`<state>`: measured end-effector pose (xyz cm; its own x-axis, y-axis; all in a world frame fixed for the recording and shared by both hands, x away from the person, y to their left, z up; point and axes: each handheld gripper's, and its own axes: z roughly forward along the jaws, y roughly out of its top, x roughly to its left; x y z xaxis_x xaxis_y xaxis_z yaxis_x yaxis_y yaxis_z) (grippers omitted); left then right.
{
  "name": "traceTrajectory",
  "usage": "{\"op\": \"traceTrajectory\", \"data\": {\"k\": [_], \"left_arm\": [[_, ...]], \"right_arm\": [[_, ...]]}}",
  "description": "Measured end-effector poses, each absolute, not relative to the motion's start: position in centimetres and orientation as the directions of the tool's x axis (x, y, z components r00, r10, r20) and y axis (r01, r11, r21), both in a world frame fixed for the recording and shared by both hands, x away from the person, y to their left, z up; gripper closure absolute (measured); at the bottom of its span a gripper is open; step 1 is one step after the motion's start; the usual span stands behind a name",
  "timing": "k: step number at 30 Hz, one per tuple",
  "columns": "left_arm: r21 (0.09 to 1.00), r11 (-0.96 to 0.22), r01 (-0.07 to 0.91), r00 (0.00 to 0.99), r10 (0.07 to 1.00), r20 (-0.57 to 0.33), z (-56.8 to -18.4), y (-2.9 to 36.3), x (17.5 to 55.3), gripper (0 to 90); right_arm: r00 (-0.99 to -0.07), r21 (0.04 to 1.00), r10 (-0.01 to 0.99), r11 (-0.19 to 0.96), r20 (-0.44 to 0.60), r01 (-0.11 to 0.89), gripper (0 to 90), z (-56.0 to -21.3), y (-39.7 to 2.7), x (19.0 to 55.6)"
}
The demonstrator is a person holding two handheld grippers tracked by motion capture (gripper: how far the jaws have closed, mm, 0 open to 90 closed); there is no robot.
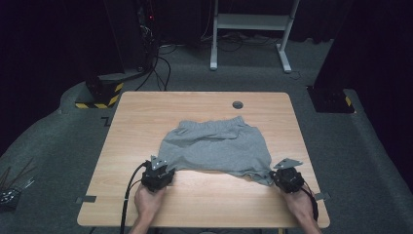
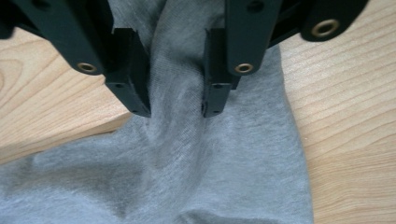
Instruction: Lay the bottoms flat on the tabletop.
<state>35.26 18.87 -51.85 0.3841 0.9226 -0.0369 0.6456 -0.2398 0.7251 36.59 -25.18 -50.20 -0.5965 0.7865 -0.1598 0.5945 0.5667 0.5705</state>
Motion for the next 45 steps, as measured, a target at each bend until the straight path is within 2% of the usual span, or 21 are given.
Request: {"op": "traceTrajectory", "data": {"k": [6, 11, 16, 20, 27, 32, 36, 41, 45], "left_arm": [[0.726, -0.247, 0.642, 0.402, 0.915, -0.044, -51.3, 19.1, 35.1, 78.5], [0.727, -0.251, 0.640, 0.425, 0.903, -0.062, -50.7, 19.3, 35.1, 82.0], [0.753, -0.219, 0.620, 0.447, 0.888, -0.110, -49.2, 20.0, 35.2, 81.8], [0.769, -0.206, 0.605, 0.467, 0.874, -0.134, -47.8, 20.3, 35.9, 81.8], [0.803, -0.160, 0.575, 0.495, 0.849, -0.186, -45.1, 19.7, 38.2, 81.9], [0.790, -0.147, 0.595, 0.460, 0.868, -0.185, -44.7, 19.2, 41.2, 81.8], [0.725, -0.180, 0.664, 0.399, 0.906, -0.140, -46.5, 18.8, 43.6, 81.7], [0.615, -0.273, 0.740, 0.362, 0.932, -0.021, -49.8, 18.2, 45.2, 79.2], [0.618, -0.274, 0.737, 0.363, 0.931, -0.021, -50.3, 18.6, 44.4, 71.5]], "right_arm": [[-0.594, 0.681, 0.801, 0.476, -0.074, 0.557, 74.8, -49.0, -24.7, 36.3], [-0.593, 0.755, 0.804, 0.420, -0.052, 0.503, 63.7, -48.1, -22.9, 37.4], [-0.583, 0.741, 0.812, 0.379, 0.020, 0.554, 61.8, -49.6, -21.3, 39.6], [-0.578, 0.688, 0.816, 0.424, -0.007, 0.589, 59.3, -51.3, -20.6, 40.4], [-0.583, 0.732, 0.813, 0.401, -0.006, 0.551, 58.9, -52.1, -21.2, 40.1], [-0.584, 0.742, 0.811, 0.397, -0.008, 0.540, 58.7, -52.2, -21.3, 39.9], [-0.584, 0.742, 0.811, 0.397, -0.009, 0.540, 58.7, -52.2, -21.3, 39.9], [-0.584, 0.742, 0.812, 0.397, -0.009, 0.540, 58.7, -52.2, -21.3, 39.9], [-0.582, 0.742, 0.813, 0.397, -0.011, 0.540, 58.8, -52.2, -21.3, 39.9]]}}
